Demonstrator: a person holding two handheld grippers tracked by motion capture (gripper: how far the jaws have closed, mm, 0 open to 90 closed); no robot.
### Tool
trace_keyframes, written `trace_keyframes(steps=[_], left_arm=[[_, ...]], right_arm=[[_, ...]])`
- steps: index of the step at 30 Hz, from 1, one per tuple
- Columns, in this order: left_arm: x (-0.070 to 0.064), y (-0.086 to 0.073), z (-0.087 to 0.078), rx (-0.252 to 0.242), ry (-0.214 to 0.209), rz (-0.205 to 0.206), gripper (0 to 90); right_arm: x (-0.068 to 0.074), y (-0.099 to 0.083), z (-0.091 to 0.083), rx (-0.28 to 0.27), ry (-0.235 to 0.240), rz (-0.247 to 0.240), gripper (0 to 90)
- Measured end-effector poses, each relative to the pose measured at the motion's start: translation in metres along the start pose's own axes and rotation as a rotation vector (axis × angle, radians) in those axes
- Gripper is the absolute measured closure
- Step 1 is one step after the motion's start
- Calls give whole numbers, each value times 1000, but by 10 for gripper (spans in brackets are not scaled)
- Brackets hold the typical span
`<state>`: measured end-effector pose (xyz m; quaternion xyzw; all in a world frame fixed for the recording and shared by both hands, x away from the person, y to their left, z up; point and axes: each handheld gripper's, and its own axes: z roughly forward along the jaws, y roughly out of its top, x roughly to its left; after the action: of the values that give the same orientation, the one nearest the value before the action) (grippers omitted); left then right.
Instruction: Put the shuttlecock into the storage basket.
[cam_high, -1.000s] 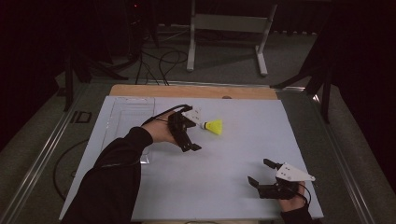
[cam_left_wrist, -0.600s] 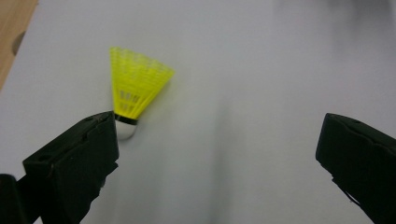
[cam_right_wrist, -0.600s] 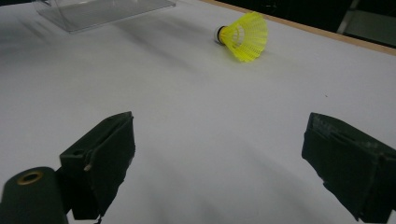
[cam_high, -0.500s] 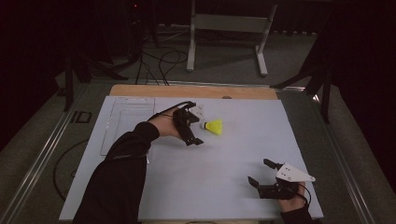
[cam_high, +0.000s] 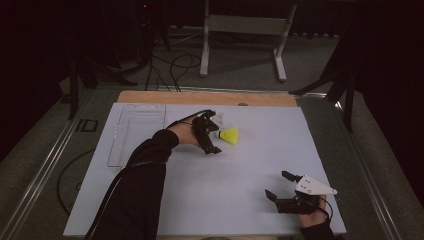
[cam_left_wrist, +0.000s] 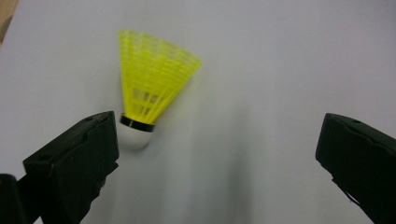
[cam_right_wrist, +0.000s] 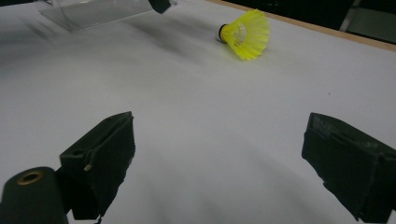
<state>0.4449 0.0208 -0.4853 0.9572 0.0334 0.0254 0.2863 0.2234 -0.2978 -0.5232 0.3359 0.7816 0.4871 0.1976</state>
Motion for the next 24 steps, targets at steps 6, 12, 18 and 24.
trace_keyframes(steps=[6, 12, 18, 24], left_arm=[[11, -7, 4, 22, 20, -26, 21], [20, -10, 13, 50, 36, -39, 37], [27, -9, 22, 65, 56, -47, 69], [33, -6, 31, 81, 82, -55, 131]], right_arm=[[-1, -1, 0, 1, 1, 12, 98], [-1, -1, 0, -1, 5, 15, 98], [-2, -2, 0, -1, 9, 22, 98], [-2, -2, 0, -3, 10, 29, 98]])
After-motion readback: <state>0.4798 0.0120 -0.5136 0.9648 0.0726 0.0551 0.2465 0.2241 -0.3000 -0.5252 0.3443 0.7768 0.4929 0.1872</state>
